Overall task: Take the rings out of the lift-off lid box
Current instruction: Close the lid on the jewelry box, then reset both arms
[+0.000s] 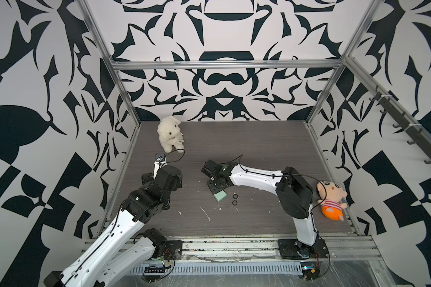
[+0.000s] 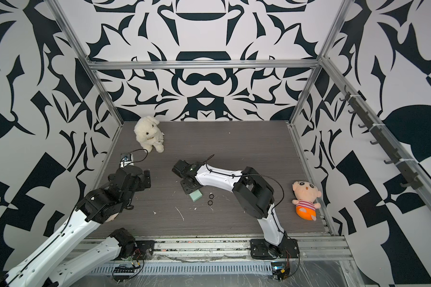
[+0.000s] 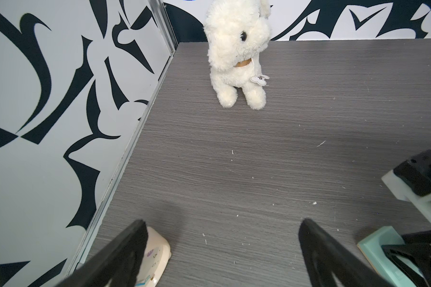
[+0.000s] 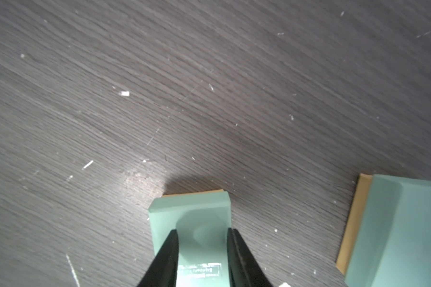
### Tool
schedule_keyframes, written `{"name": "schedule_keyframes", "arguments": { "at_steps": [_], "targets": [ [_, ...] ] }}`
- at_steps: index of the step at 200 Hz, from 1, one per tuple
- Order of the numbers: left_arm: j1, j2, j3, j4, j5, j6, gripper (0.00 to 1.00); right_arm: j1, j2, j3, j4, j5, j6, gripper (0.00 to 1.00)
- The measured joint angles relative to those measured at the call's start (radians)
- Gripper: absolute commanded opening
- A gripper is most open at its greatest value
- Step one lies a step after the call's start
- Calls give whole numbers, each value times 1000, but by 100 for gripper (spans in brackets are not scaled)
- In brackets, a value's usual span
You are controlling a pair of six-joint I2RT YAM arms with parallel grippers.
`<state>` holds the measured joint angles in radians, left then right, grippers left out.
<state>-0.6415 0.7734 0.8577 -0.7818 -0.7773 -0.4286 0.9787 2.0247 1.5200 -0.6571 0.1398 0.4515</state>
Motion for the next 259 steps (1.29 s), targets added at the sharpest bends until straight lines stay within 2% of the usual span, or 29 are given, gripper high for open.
{"name": "schedule_keyframes", "arguments": {
  "at_steps": [50, 114, 121, 125, 128, 164, 230, 259],
  "targets": [
    [0, 0, 0, 0, 0, 0, 99, 0, -33, 32, -60, 50, -23, 65],
    [0, 2, -1, 5, 1, 3, 99, -13, -280, 15, -19, 72, -70, 82],
    [0, 2, -1, 7, 3, 4, 99, -20, -312, -5, 1, 72, -72, 87],
    [0, 2, -2, 8, 4, 4, 99, -25, -332, -20, 13, 72, -77, 97],
    [0, 2, -2, 9, 5, 5, 99, -31, -345, -31, 20, 69, -76, 100],
    [0, 0, -5, 23, 14, 11, 99, -173, -484, -169, 93, 24, -89, 100],
    [0, -17, -69, 98, 33, 42, 99, -358, -598, -284, 109, 77, -167, 100],
    [0, -19, -79, 167, 56, 43, 99, -441, -646, -354, 158, 190, -198, 99]
  ]
}}
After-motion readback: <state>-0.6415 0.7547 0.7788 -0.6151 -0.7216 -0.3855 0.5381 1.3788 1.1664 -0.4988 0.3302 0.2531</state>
